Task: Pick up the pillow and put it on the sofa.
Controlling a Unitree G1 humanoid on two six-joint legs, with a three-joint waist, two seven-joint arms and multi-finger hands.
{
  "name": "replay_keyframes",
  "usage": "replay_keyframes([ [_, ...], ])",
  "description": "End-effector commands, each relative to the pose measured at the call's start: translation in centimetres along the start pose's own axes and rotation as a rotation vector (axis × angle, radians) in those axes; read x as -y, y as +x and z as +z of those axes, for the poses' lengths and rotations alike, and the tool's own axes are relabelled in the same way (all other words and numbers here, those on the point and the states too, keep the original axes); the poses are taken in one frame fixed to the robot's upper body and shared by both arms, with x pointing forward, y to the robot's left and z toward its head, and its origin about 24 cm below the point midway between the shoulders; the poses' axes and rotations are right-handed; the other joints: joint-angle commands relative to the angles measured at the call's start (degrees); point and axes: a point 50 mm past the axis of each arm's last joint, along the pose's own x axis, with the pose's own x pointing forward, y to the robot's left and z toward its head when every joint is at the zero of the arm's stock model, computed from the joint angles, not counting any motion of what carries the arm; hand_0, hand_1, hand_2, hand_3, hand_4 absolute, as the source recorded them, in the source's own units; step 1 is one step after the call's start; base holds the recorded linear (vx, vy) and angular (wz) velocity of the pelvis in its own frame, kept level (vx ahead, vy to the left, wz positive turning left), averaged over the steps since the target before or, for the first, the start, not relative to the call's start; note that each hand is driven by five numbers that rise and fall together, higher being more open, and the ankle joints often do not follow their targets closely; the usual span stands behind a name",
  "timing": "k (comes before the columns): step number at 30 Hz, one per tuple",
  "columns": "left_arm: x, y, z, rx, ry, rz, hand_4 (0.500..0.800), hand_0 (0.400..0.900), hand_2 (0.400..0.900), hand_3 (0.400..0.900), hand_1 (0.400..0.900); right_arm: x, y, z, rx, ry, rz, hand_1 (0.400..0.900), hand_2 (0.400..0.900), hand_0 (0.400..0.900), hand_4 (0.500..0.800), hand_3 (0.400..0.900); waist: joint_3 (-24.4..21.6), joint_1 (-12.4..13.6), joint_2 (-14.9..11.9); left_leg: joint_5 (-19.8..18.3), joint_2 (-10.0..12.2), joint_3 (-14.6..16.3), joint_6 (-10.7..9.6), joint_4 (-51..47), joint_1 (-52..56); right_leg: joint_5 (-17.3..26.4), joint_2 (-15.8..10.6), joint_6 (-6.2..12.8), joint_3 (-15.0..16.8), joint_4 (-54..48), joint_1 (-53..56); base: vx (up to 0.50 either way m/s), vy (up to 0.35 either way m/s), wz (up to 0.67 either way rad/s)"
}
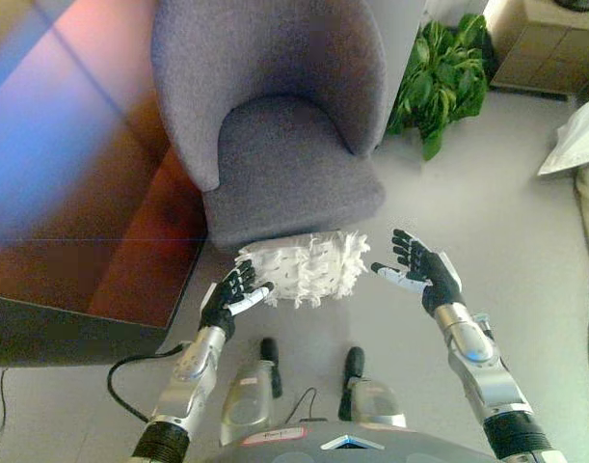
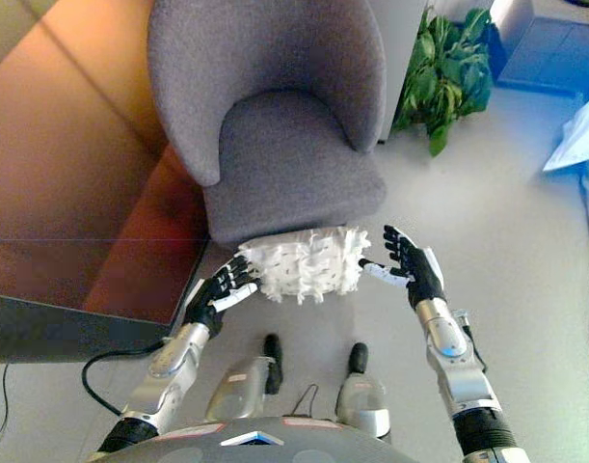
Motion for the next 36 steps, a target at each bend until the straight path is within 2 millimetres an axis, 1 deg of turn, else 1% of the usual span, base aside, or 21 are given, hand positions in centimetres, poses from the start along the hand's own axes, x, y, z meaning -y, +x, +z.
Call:
replay_keyframes([
  [1,-1.6,0.3,5.4,0.251,0.042,0.035,0.800,0.900,0.900,0.900,0.900,0.4,1.7,5.6,0.280,-0.001,-0.042,0.900,0.900,0.900,0.800,0.900,-1.24,2.55,-3.57,9.34,0.78,1.58,-2.03,3.09,-9.14,-11.21,2.71,1.17,-0.82,0.30,16.82,0.41,0.184,-0.10],
  [2,-1.3,0.5,5.6,0.259,0.051,0.024,0.800,0.900,0.900,0.900,0.900,0.1,1.6,5.5,0.277,0.003,-0.033,0.900,0.900,0.900,0.800,0.900,-2.22,2.44,-4.86,7.57,-0.15,2.47,-0.08,7.58,-10.91,-13.63,0.68,1.17,-1.35,1.74,19.41,0.46,0.182,-0.06],
  [4,-1.5,0.7,6.1,0.269,0.068,0.027,0.800,0.900,0.900,0.900,0.900,-0.3,1.7,5.3,0.269,0.017,-0.027,0.900,0.900,0.900,0.800,0.900,-2.80,2.83,-6.04,5.55,-0.56,2.56,0.88,9.23,-10.42,-14.79,-0.85,1.27,-1.28,4.76,19.11,0.43,0.182,-0.09],
  [5,-2.1,1.0,7.0,0.291,0.110,0.047,0.800,0.900,0.900,0.900,0.900,-0.9,1.9,5.1,0.262,0.044,-0.017,0.900,0.900,0.900,0.800,0.900,-2.86,3.04,-7.87,3.01,-1.95,2.42,3.13,9.64,-8.42,-11.89,-4.00,1.62,-0.38,17.13,15.21,0.37,0.229,0.08],
  [6,-2.3,1.1,7.5,0.307,0.135,0.047,0.800,0.900,0.900,0.900,0.900,-1.1,1.9,5.1,0.263,0.029,-0.006,0.900,0.900,0.900,0.800,0.900,-2.59,2.62,-8.65,1.45,-3.17,2.62,4.58,9.66,-7.54,-7.16,-5.30,2.23,0.53,24.17,11.92,0.37,0.231,0.08],
  [7,-2.3,1.0,7.5,0.308,0.135,0.047,0.800,0.900,0.900,0.900,0.900,-1.1,2.0,5.1,0.263,0.029,-0.006,0.900,0.900,0.900,0.800,0.900,-2.72,2.70,-8.80,1.41,-3.26,2.80,4.67,9.67,-7.67,-7.30,-5.52,2.34,0.72,24.50,11.57,0.26,0.325,0.24],
  [8,-2.9,1.1,8.5,0.335,0.152,0.065,0.800,0.900,0.900,0.900,0.900,-1.6,2.4,5.7,0.276,0.008,0.015,0.900,0.900,0.900,0.800,0.900,-0.77,1.17,-8.17,-0.27,-4.54,2.21,7.21,8.24,-4.14,-0.64,-6.34,2.61,2.43,38.83,3.52,0.30,0.327,0.07],
  [10,-3.2,1.0,9.0,0.353,0.158,0.078,0.800,0.900,0.900,0.900,0.900,-1.8,2.9,6.1,0.282,-0.024,0.017,0.900,0.900,0.900,0.800,0.900,-0.34,0.81,-7.44,-2.64,-5.53,2.31,8.28,6.42,-0.58,-0.16,-7.82,3.27,1.10,44.69,0.12,0.37,0.302,0.02],
  [12,-3.3,0.9,9.2,0.359,0.161,0.089,0.800,0.900,0.900,0.900,0.900,-1.8,3.1,6.4,0.290,-0.056,0.015,0.900,0.900,0.900,0.800,0.900,0.54,0.45,-7.21,-2.22,-5.65,2.65,8.93,4.38,1.65,-0.95,-7.73,2.54,0.77,46.96,-3.34,0.18,0.088,0.02],
  [13,-3.4,1.1,9.3,0.363,0.151,0.100,0.800,0.900,0.900,0.900,0.900,-1.6,3.4,6.8,0.305,-0.095,0.004,0.900,0.900,0.900,0.800,0.900,1.54,0.04,-6.83,-2.51,-5.19,2.35,8.72,3.40,3.16,-3.07,-6.96,1.85,0.04,45.80,-6.63,0.26,-0.044,0.06],
  [14,-3.5,1.0,10.0,0.395,0.148,0.106,0.800,0.900,0.900,0.900,0.900,-1.0,3.5,7.6,0.327,-0.147,-0.029,0.900,0.900,0.900,0.800,0.900,3.26,-0.11,-6.77,-3.25,-4.71,1.39,7.97,3.57,4.08,-4.38,-8.52,1.62,-2.35,39.74,-8.71,0.35,-0.098,0.11],
  [16,-3.4,1.1,10.3,0.405,0.147,0.107,0.800,0.900,0.900,0.900,0.900,-0.8,3.7,8.2,0.347,-0.191,-0.043,0.900,0.900,0.900,0.800,0.900,4.08,-0.15,-6.79,-3.87,-4.29,0.72,7.40,4.16,4.20,-4.37,-9.49,1.79,-3.34,36.27,-8.29,0.23,-0.197,0.13],
  [17,-3.2,1.3,10.7,0.430,0.141,0.112,0.800,0.900,0.900,0.900,0.900,0.0,4.3,8.8,0.365,-0.290,-0.096,0.900,0.900,0.900,0.800,0.900,5.59,0.33,-7.15,-5.64,-2.90,-0.32,4.94,5.70,3.67,-1.94,-13.45,3.19,-3.31,23.66,-10.00,0.21,-0.380,0.26],
  [20,-3.1,1.8,12.8,0.513,0.134,0.141,0.800,0.900,0.900,0.900,0.900,1.3,5.2,11.2,0.437,-0.617,-0.209,0.900,0.900,0.900,0.800,0.900,8.00,-0.39,-8.33,-7.95,-0.02,-3.13,0.94,8.18,2.29,9.03,-17.78,8.02,-0.29,8.10,-12.27,0.22,-0.472,0.54],
  [21,-3.0,1.8,13.5,0.544,0.117,0.145,0.800,0.900,0.900,0.900,0.900,1.8,5.5,11.6,0.438,-0.707,-0.225,0.900,0.900,0.900,0.800,0.900,8.52,-0.38,-8.49,-8.48,1.13,-3.80,0.09,9.46,1.63,11.37,-18.40,9.01,-0.19,8.05,-12.62,0.16,-0.395,0.61],
  [22,-2.8,2.0,14.1,0.560,0.108,0.140,0.800,0.900,0.900,0.900,0.900,2.1,5.8,11.3,0.415,-0.774,-0.233,0.900,0.900,0.900,0.800,0.900,8.65,0.58,-8.61,-9.63,1.61,-4.43,-0.36,11.74,0.06,8.40,-17.62,8.50,-1.77,8.43,-11.45,0.08,-0.298,0.38],
  [23,-2.4,2.1,14.9,0.594,0.093,0.138,0.800,0.900,0.900,0.900,0.900,1.6,6.6,12.8,0.454,-0.851,-0.230,0.900,0.900,0.900,0.800,0.900,9.21,1.11,-9.09,-9.31,1.69,-3.73,-0.58,11.62,-0.54,9.44,-17.77,8.76,-4.45,9.60,-12.25,0.05,-0.334,0.64],
  [25,-2.1,2.3,15.7,0.622,0.083,0.131,0.800,0.900,0.900,0.900,0.900,1.4,6.9,13.6,0.483,-0.891,-0.244,0.900,0.900,0.900,0.800,0.900,10.36,0.09,-8.86,-8.74,2.36,-4.36,-1.05,12.57,-2.42,9.64,-17.21,8.73,-3.60,10.95,-13.54,0.01,-0.250,0.73],
  [26,-1.7,2.3,16.4,0.652,0.038,0.125,0.800,0.900,0.900,0.900,0.900,1.9,7.0,14.1,0.498,-1.016,-0.258,0.900,0.900,0.900,0.800,0.900,12.17,0.37,-7.44,-8.22,3.16,-5.74,-1.64,12.72,-3.75,5.47,-16.11,7.50,-4.41,15.72,-16.35,0.00,-0.172,0.69],
  [31,-0.2,2.6,18.5,0.733,-0.019,0.098,0.800,0.900,0.900,0.900,0.900,2.9,7.2,15.8,0.541,-1.080,-0.309,0.900,0.900,0.900,0.800,0.900,15.32,-0.89,-6.02,-7.35,3.11,-5.97,-2.30,15.25,-10.63,2.66,-16.50,6.73,-5.11,20.99,-21.83,-0.07,-0.120,0.37],
  [36,0.7,1.9,22.2,0.889,-0.078,0.110,0.800,0.900,0.900,0.900,0.900,2.7,7.2,18.9,0.650,-1.058,-0.366,0.900,0.900,0.900,0.800,0.900,18.22,-1.76,-5.04,-8.09,2.00,-5.49,-1.91,20.11,-21.66,2.59,-17.59,6.99,-2.06,26.74,-34.07,-0.10,0.033,-0.06],
])
